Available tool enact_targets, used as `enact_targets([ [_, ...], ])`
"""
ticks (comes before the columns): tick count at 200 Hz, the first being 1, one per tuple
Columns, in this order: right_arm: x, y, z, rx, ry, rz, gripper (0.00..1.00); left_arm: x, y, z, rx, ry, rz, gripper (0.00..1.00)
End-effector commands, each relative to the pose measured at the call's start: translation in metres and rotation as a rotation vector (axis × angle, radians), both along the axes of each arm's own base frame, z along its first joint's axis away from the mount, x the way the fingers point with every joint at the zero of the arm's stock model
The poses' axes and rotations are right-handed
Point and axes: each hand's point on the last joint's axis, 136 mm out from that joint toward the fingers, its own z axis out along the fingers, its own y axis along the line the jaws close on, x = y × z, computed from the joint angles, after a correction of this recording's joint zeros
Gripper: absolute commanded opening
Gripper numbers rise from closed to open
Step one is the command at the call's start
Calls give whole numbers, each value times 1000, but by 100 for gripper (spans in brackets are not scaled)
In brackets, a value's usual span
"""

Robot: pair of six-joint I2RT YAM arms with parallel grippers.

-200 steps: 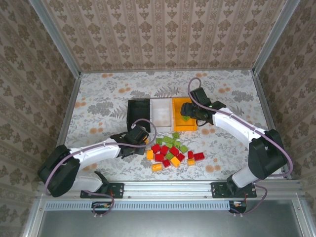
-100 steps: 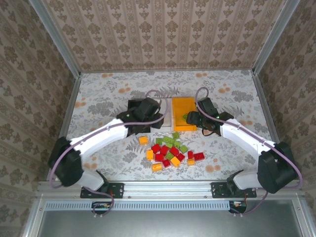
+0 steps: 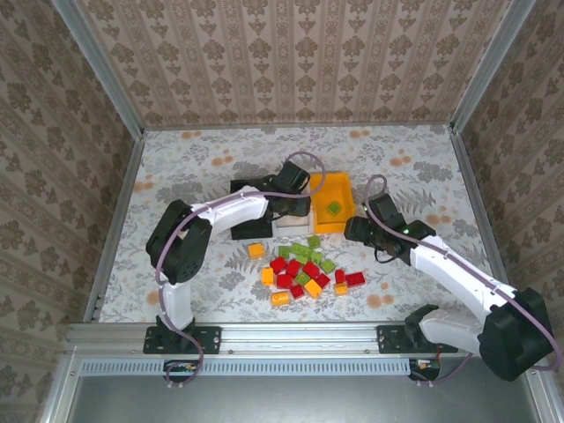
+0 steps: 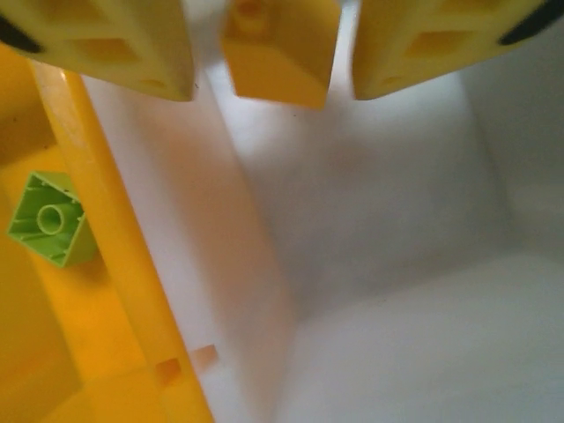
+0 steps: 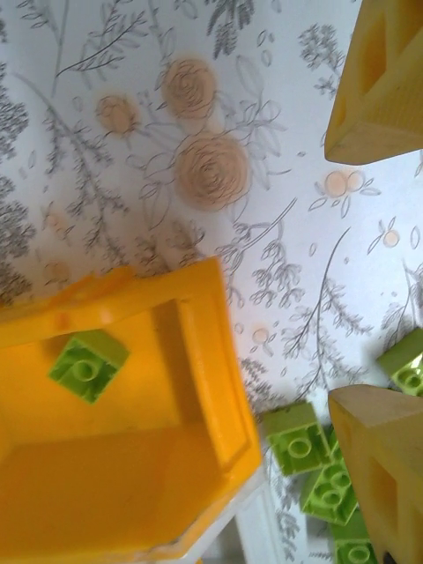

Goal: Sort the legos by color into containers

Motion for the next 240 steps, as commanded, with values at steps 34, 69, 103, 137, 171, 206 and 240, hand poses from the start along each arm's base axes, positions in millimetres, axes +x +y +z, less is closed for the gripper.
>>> enact_targets([
  [34, -67, -9, -37, 10, 224, 42, 69, -12, -22, 69, -175, -74, -47, 95],
  [69, -86, 7, -41, 18, 253, 140, 68, -49, -22, 97, -229, -122, -109, 100],
  [103, -101, 6, -53, -5, 295, 129, 67, -80, 13, 96, -224, -138, -85, 100],
  [137, -109, 2, -68, -65, 331, 133, 69, -101, 52, 82, -195, -136, -33, 100],
  [171, -108, 10, -69, -84, 326, 154, 69, -111, 76, 69, -184, -127, 19, 100],
  [206, -104, -2, -80, -167, 349, 90, 67, -113, 89, 61, -186, -113, 54, 100],
  [240, -89, -16, -75, -210, 305, 6, 64, -113, 92, 62, -187, -115, 58, 100],
])
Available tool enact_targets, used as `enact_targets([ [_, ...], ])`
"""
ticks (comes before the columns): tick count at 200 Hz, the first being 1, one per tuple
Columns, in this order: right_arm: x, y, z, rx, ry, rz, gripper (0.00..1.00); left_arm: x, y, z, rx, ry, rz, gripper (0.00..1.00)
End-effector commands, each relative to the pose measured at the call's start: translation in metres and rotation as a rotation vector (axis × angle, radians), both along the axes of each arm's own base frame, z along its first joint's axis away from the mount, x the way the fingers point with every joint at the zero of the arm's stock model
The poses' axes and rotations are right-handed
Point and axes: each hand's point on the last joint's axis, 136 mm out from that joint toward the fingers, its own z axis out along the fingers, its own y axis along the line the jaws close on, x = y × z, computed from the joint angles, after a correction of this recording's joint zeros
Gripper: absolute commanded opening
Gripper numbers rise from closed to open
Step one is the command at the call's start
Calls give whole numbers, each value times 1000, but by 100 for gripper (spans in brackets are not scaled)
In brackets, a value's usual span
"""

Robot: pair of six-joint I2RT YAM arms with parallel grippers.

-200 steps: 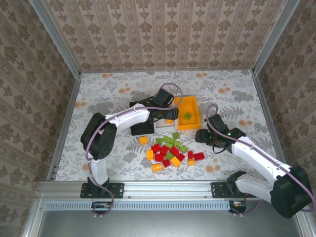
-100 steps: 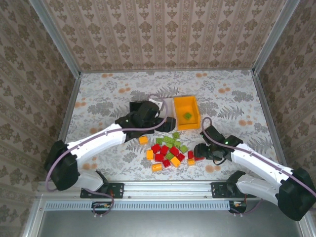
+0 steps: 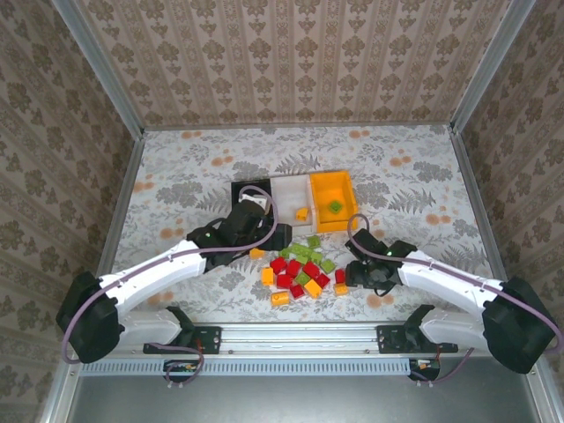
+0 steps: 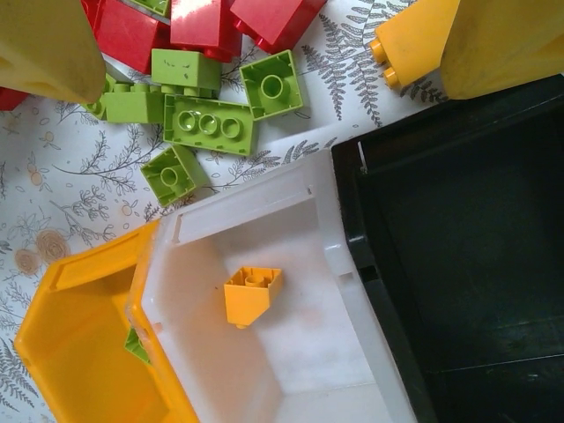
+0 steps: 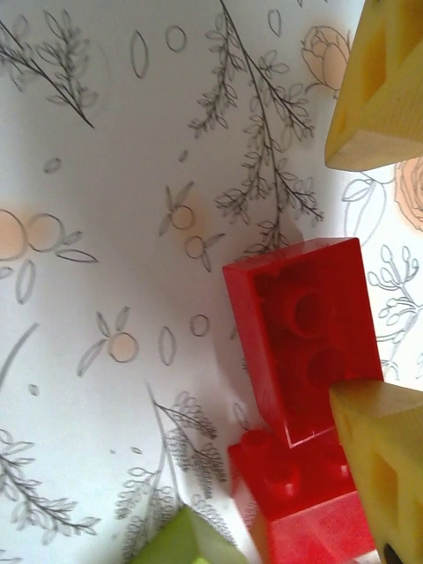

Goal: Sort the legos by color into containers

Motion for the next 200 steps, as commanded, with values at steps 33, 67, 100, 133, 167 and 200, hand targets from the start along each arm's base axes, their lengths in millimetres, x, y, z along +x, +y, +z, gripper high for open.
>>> enact_targets([
  [33, 27, -34, 8, -60, -54, -152, 64, 1, 12, 3, -2, -6, 38, 100],
  [67, 39, -15, 24, 6, -99, -71, 71, 1, 16, 6, -16, -17, 51, 100],
  [100, 44, -15, 17, -23, -80, -71, 74, 3, 22, 7, -21, -23, 68, 100],
  [133, 48, -11, -3, -35, -20, -67, 72, 2, 31, 6, -8, -22, 94, 100],
  [167, 45, -14, -11, -64, 10, -66, 65, 0, 40, 8, -3, -35, 111, 100],
  [200, 50, -10, -2, -50, -14, -41, 44, 1, 55, 10, -6, -44, 159, 100],
])
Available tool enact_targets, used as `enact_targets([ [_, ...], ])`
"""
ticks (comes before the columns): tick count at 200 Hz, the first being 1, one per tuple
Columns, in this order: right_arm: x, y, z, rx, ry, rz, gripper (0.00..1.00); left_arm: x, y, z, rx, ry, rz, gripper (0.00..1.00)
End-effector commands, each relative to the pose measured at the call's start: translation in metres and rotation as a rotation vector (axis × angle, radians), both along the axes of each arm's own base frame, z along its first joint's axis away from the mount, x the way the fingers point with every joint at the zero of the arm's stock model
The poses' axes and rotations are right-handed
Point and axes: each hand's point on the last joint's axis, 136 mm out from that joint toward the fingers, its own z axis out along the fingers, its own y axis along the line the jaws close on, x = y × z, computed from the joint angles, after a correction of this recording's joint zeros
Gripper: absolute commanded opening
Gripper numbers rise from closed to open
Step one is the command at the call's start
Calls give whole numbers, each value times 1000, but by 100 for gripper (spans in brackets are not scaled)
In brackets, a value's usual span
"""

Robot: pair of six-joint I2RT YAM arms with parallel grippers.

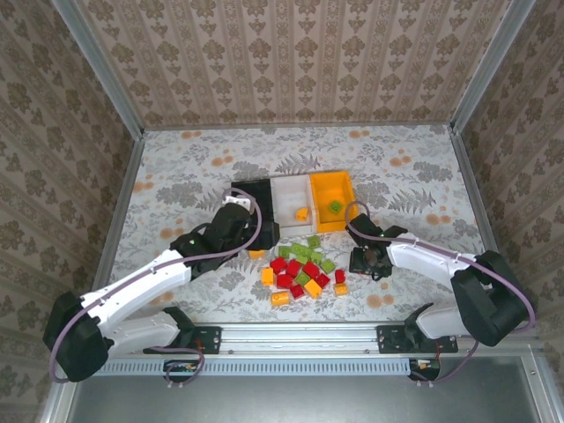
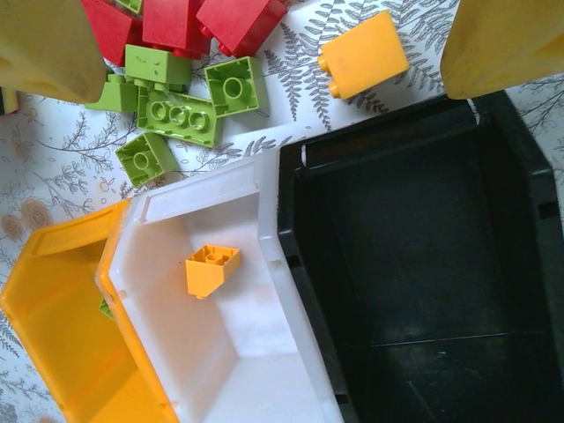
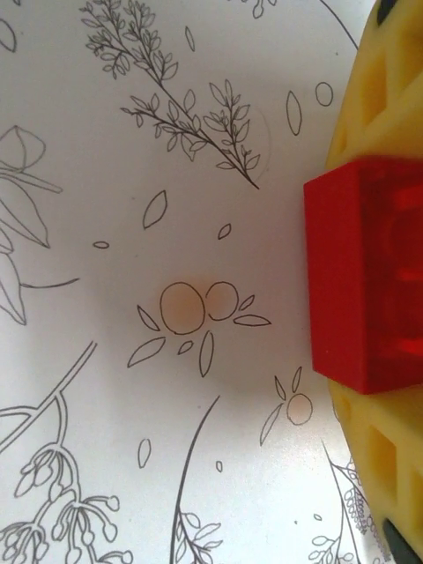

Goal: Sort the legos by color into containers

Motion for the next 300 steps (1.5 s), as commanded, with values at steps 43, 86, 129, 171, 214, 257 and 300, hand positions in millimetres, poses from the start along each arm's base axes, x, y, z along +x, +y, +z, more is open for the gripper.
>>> enact_targets([
  [43, 35, 50, 77, 80, -196, 171, 40, -6, 43, -7, 10, 7, 115, 100],
  [86, 74, 164, 141, 223, -324, 378, 39, -16, 70, -8, -13, -3, 182, 99],
  [129, 117, 259, 148, 297, -352, 473, 40, -31, 85, -20, -18, 46, 201, 98],
  [171, 160, 308, 127, 285, -322, 479, 44, -41, 87, -32, -26, 88, 188, 95],
  [214, 185, 323, 113, 295, -310, 412, 62, -42, 77, -43, -38, 118, 147, 94],
  [257, 186, 315, 146, 334, -368, 382, 69, -38, 54, -51, -31, 133, 79, 90],
  [300, 169, 265, 176, 382, -460, 312, 69, -29, 22, -75, 23, 167, 25, 82],
])
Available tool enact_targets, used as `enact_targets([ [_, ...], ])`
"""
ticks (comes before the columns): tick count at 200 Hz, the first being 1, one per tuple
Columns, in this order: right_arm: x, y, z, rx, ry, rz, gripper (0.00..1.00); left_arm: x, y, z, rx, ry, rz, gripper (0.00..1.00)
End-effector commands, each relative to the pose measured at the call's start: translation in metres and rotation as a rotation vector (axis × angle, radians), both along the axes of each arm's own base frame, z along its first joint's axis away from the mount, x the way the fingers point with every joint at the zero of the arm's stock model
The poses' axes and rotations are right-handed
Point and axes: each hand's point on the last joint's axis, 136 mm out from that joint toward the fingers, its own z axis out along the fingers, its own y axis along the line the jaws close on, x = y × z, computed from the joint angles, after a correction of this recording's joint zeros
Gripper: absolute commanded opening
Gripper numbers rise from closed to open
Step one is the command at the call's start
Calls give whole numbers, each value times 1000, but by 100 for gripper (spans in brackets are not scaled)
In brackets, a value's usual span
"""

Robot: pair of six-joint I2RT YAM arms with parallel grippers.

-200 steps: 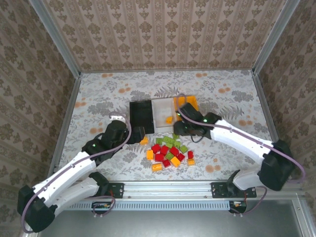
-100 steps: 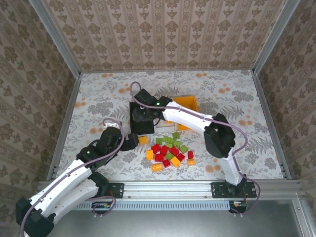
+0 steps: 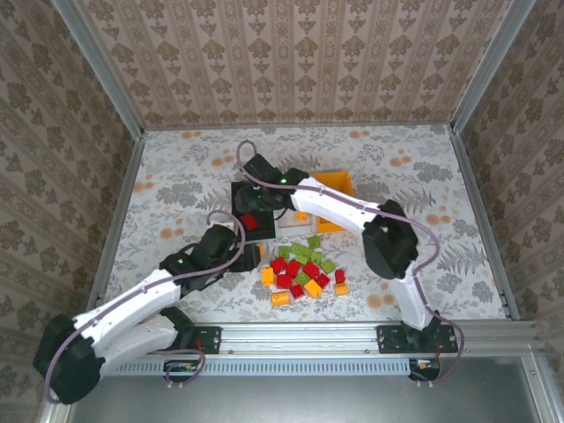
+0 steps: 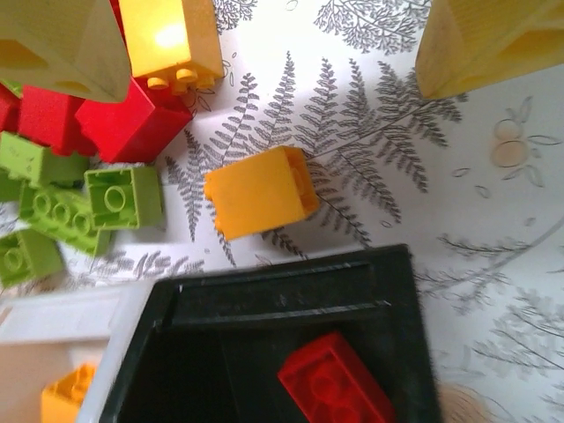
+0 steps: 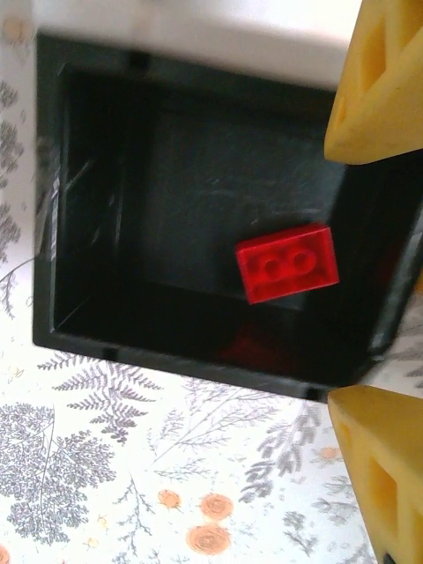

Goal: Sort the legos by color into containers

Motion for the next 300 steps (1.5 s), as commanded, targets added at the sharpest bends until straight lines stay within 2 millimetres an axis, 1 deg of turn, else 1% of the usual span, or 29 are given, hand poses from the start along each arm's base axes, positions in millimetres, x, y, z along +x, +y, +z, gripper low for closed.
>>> enact_targets([
  [1, -2, -28, 49, 95, -90, -66, 69, 11, -20, -2, -16, -13, -21, 82],
  [13, -8, -46, 51, 104, -93, -88, 69, 16, -25, -9, 4, -1, -22, 80],
  [30, -17, -70, 53, 111, -101, -111, 69, 23, -29, -17, 34, 2, -20, 79],
  [44, -26, -86, 57, 120, -110, -122, 69, 29, -27, -24, 72, -1, -11, 79],
  [59, -36, -100, 60, 122, -121, -126, 69, 36, -27, -30, 99, -5, -5, 79],
  [76, -50, -112, 63, 128, -131, -119, 69, 43, -32, -33, 97, -9, -14, 78],
  [95, -61, -127, 71, 130, -159, -130, 70, 47, -34, -37, 115, -6, -17, 78],
  [100, -63, -131, 64, 117, -150, -136, 70, 48, -33, -39, 122, -3, -16, 78],
  [103, -65, -134, 75, 137, -169, -140, 70, 48, -34, -41, 125, 0, -18, 78],
  [118, -71, -143, 78, 146, -181, -151, 70, 48, -32, -48, 142, 12, -19, 77],
  [135, -76, -153, 78, 143, -191, -166, 70, 48, -30, -56, 164, 28, -17, 72],
  [156, -81, -160, 76, 147, -194, -183, 70, 49, -27, -60, 170, 38, -11, 59],
  [167, -84, -163, 75, 148, -192, -186, 70, 46, -27, -60, 166, 39, -15, 54],
  [200, -89, -171, 71, 145, -190, -205, 70, 41, -23, -49, 150, 28, -16, 46],
  [211, -91, -176, 68, 144, -184, -217, 70, 38, -24, -41, 134, 26, -20, 44],
  [219, -92, -180, 66, 143, -183, -228, 70, 35, -28, -30, 112, 11, -29, 44],
  [240, -95, -193, 56, 136, -173, -259, 70, 28, -45, 6, 57, -51, -83, 44],
  [258, -98, -206, 43, 119, -155, -292, 70, 30, -65, 32, 29, -86, -129, 45],
  [264, -98, -210, 39, 116, -149, -304, 70, 33, -73, 41, 14, -96, -142, 45],
  [275, -100, -218, 31, 107, -135, -324, 70, 41, -90, 51, -8, -106, -164, 46],
  [283, -103, -222, 25, 103, -123, -333, 70, 50, -100, 56, -17, -114, -170, 46],
  [285, -104, -223, 24, 101, -120, -334, 70, 52, -103, 60, -27, -121, -172, 47],
  [300, -109, -229, 14, 82, -95, -344, 70, 70, -125, 66, -51, -125, -192, 47],
])
